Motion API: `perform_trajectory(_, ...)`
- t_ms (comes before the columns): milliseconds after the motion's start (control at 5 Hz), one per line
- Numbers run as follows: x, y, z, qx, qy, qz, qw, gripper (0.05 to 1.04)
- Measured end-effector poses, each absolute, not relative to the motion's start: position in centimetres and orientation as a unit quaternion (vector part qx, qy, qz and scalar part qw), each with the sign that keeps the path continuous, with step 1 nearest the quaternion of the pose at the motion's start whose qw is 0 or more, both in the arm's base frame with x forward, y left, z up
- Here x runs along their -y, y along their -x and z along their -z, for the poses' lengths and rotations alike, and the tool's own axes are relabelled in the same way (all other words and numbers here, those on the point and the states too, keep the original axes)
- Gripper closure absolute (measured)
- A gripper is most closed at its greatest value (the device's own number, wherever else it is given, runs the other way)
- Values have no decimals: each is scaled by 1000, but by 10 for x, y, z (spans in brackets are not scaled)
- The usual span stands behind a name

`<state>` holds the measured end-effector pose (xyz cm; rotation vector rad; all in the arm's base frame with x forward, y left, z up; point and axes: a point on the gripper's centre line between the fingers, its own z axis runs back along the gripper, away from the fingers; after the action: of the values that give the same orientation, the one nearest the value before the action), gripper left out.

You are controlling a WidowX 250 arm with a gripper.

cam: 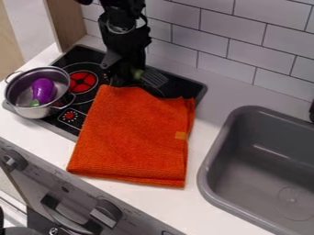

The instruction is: Put the green spatula above the red towel

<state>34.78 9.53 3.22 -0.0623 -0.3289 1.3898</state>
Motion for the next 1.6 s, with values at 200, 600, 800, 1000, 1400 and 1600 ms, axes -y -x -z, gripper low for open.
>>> perform_trajectory(200,-89,-350,-28,149,33,-652,742,705)
perform_trajectory(600,-90,-352,-29,166,25,-686,708,375)
perform_trajectory(800,-93,-352,-28,165,33,-687,707,141)
perform_trajectory(1000,-97,-347,-36,159,34,-681,714,84)
perform_trajectory(1400,-112,-332,-67,163,28,-645,746,84)
perform_trajectory(1600,-124,-318,-70,169,-16,-584,794,84)
